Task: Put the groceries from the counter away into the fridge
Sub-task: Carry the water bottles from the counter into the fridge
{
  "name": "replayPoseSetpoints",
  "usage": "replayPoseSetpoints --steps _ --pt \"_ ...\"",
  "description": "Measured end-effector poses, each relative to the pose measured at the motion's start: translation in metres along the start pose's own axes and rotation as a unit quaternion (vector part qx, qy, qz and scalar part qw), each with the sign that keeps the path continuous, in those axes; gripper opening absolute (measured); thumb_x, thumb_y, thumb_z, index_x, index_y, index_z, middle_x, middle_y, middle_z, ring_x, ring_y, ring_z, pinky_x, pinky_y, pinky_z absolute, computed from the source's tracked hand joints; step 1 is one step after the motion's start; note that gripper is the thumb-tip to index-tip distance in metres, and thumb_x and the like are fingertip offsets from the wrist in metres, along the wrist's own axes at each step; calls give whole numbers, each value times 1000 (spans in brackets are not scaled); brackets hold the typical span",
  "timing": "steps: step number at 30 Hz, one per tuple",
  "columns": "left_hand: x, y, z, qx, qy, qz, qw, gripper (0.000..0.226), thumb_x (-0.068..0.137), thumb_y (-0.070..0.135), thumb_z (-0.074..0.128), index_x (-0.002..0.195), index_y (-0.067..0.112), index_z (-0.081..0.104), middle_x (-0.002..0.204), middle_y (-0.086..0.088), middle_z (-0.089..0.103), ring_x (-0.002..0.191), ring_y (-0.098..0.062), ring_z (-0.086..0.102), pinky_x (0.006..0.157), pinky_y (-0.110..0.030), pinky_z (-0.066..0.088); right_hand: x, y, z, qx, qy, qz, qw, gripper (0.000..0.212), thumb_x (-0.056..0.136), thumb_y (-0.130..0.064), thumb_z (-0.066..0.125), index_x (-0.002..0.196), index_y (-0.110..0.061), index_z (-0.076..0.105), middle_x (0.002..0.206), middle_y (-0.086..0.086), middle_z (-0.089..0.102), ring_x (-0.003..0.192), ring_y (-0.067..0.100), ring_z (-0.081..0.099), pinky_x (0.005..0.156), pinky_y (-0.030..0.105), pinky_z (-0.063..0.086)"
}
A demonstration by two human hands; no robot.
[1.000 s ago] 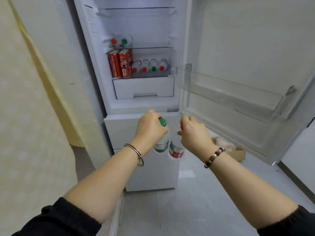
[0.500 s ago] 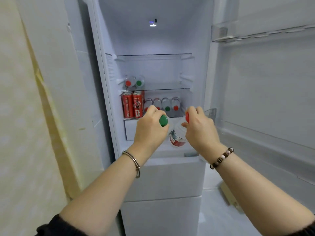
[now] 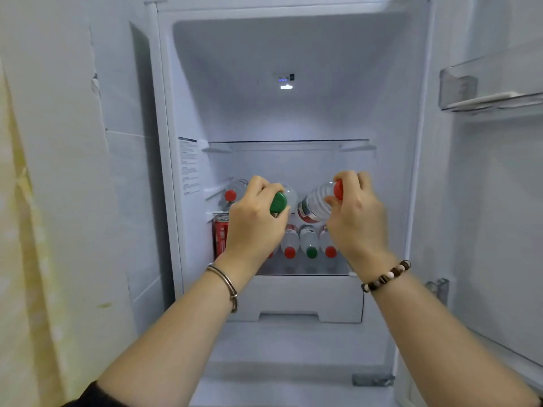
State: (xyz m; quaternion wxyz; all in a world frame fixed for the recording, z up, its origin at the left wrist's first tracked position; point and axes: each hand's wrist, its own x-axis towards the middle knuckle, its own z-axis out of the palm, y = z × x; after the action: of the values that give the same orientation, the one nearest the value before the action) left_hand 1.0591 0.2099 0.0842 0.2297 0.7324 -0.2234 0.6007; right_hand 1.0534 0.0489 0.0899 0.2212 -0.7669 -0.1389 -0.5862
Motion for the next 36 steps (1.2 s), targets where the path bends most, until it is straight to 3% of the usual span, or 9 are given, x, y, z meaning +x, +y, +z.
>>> replayPoseSetpoints --steps 3,10,16,20,23,25,28,31,36 --pt "7 -19 24 4 20 -2 1000 23 69 3 78 89 2 67 85 -9 57 64 -17 56 63 -17 43 13 10 27 -1 31 -17 999 24 77 3 71 97 1 58 92 17 56 57 25 49 48 30 44" --pt "9 -63 76 8 1 -8 1000 22 68 2 78 86 3 67 86 -8 57 65 -19 57 58 -17 44 19 25 88 -15 5 26 1000 31 73 5 73 96 -4 55 95 14 54 59 25 50 50 29 42" --pt "22 -102 110 25 -100 -25 994 21 75 6 74 93 4 65 96 -8 55 70 -22 58 62 -27 51 27 36 122 -59 -75 87 992 27 88 -24 64 104 -8 49 104 10 54 75 28 59 58 33 45" --pt "25 -129 134 84 -169 -10 982 20 75 11 74 94 9 66 92 -4 55 67 -21 56 49 -25 41 26 44 147 -126 -172 127 969 36 91 -32 56 119 -13 48 113 7 56 90 25 59 68 32 47" --pt "23 -145 152 110 -208 -1 972 25 67 13 81 90 13 70 87 -1 57 71 -19 55 46 -23 40 24 48 161 -136 -182 140 964 35 92 -34 53 120 -14 50 112 5 56 95 22 56 76 31 46" --pt "28 -154 161 109 -216 3 970 28 68 15 81 93 14 71 91 -1 58 80 -19 55 53 -23 42 27 50 169 -138 -172 145 964 33 91 -35 53 116 -13 52 109 5 56 96 21 52 78 31 44" --pt "36 -165 173 91 -251 17 964 33 80 27 72 111 15 67 109 -3 57 101 -22 50 80 -31 45 32 54 181 -128 -171 172 962 34 90 -34 55 116 -12 49 113 5 49 101 21 48 79 30 44" --pt "40 -176 183 71 -288 31 954 36 89 35 58 121 19 62 132 -1 52 124 -21 41 106 -40 31 35 55 194 -62 -182 216 957 37 90 -31 55 119 -12 42 115 6 45 90 19 50 69 28 45" --pt "49 -184 192 46 -362 33 931 50 95 37 44 142 22 38 151 3 32 142 -15 19 116 -53 10 42 59 213 -17 -208 234 950 37 91 -25 52 120 -11 36 103 7 54 72 19 51 47 21 31"
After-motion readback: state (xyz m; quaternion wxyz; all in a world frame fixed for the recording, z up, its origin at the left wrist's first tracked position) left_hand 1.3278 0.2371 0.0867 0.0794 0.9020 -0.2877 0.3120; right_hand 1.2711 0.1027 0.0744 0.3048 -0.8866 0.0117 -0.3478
